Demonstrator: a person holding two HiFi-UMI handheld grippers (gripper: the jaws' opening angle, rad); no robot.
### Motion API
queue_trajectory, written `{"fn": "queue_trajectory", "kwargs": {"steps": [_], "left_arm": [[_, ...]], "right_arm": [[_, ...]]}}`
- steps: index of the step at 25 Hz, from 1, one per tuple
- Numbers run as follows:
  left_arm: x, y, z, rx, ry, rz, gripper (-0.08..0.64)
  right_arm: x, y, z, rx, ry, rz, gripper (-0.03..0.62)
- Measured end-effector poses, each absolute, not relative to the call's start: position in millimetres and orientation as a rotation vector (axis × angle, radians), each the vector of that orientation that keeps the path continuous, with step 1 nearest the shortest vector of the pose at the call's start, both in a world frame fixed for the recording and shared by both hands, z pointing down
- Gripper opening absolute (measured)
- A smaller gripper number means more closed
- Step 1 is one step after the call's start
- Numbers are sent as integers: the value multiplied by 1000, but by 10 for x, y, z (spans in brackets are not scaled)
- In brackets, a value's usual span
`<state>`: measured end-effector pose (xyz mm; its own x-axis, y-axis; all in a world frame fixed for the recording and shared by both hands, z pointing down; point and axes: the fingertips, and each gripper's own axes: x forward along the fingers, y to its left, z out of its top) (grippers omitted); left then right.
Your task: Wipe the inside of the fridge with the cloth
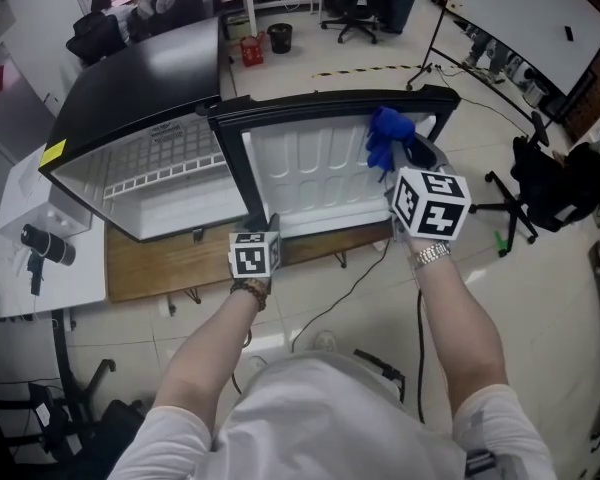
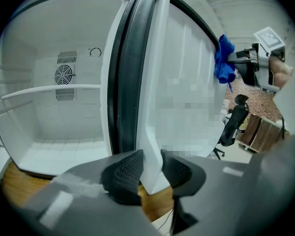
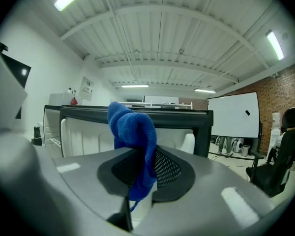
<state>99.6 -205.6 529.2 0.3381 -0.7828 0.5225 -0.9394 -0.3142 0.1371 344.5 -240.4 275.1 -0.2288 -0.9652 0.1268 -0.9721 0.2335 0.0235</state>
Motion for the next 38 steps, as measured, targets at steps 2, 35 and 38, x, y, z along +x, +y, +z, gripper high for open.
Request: {"fn": "queue_trajectory", "kwargs": {"steps": [2, 35, 38], "left_arm": [[996, -2060, 5262, 2197, -1522, 510, 117], [1015, -2053, 5289, 2211, -1446, 461, 120], [1014, -2051, 5297, 2218, -1444, 464, 120]], "right_arm": [[3561, -2415, 2749, 1898, -2357, 93, 57], [1319, -1946, 3695, 1342, -2630, 290, 57], [1276, -2039, 3777, 1352, -2612, 291, 57]]}}
